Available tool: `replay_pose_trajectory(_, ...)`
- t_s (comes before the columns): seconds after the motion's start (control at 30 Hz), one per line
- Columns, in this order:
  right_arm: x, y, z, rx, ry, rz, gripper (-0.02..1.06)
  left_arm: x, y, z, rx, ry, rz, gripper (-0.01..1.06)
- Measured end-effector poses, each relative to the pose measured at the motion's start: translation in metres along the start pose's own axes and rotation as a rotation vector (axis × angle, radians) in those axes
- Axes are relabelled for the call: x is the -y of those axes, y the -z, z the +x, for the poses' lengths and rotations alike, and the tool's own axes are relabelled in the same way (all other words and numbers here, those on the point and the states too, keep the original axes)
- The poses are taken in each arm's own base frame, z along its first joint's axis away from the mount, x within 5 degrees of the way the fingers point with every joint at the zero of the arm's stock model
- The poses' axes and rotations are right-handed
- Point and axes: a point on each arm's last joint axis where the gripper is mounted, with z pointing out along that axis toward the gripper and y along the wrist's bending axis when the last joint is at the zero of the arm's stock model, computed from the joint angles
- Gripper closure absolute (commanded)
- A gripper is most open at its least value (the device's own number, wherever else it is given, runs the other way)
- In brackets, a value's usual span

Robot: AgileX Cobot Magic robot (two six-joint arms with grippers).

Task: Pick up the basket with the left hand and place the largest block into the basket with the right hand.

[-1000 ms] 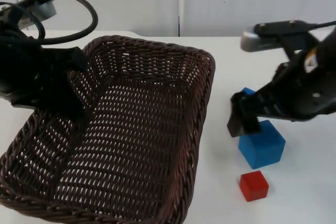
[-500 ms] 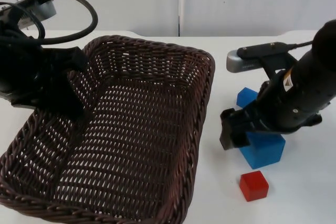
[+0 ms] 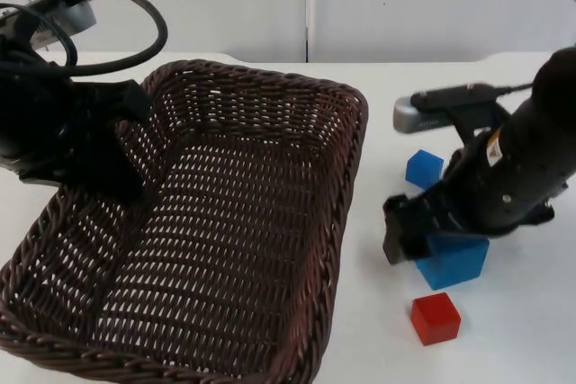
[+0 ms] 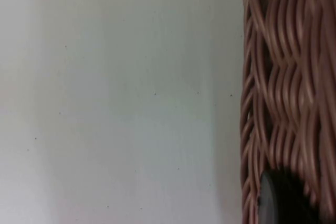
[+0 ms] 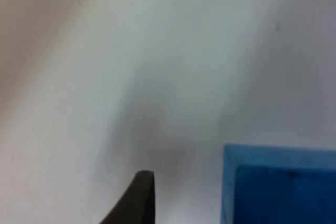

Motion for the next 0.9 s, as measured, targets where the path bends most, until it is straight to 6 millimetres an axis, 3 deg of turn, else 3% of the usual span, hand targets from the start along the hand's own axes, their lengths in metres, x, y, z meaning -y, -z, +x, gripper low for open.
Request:
replay_pose_trajectory(0.13, 0.0, -0.002, 0.002, -0.013, 0.0, 0.003, 0.03, 0.0, 0.0, 0.0, 0.0, 0.0, 0.0, 1.05)
replay_pose_trajectory(0.23, 0.0, -0.002, 0.002, -0.013, 0.0, 0.003, 0.17, 0.0, 0.0, 0.0, 0.0, 0.0, 0.0, 1.05)
replay_pose_trajectory(0.27, 0.0, -0.002, 0.002, -0.013, 0.0, 0.003, 0.17, 0.0, 0.0, 0.0, 0.002, 0.0, -0.001, 1.05)
replay_pose_trajectory(0.3, 0.0, -0.002, 0.002, -0.013, 0.0, 0.003, 0.3, 0.0, 0.0, 0.0, 0.002, 0.0, -0.001, 1.05)
replay_pose_trajectory(0.33, 0.0, -0.002, 0.002, -0.013, 0.0, 0.003, 0.35, 0.0, 0.0, 0.0, 0.002, 0.0, -0.001, 1.05)
replay_pose_trajectory(0.47, 0.0, -0.002, 0.002, -0.013, 0.0, 0.003, 0.77, 0.0, 0.0, 0.0, 0.002, 0.0, -0.001, 1.05)
replay_pose_trajectory(0.5, 0.0, -0.001, 0.001, -0.011, -0.003, 0.002, 0.77, 0.0, 0.0, 0.0, 0.002, 0.0, -0.001, 1.05)
replay_pose_trajectory(0.57, 0.0, 0.002, 0.0, -0.003, -0.003, 0.001, 1.01, 0.0, 0.0, 0.0, 0.002, 0.0, -0.001, 1.05)
replay_pose_trajectory(0.63, 0.0, 0.006, -0.002, 0.006, -0.003, 0.0, 1.05, 0.0, 0.0, 0.0, 0.002, 0.0, -0.001, 1.05)
replay_pose_trajectory(0.9, 0.001, 0.072, -0.018, 0.093, 0.022, 0.005, 1.05, 0.0, 0.0, 0.0, 0.003, 0.0, -0.002, 1.05)
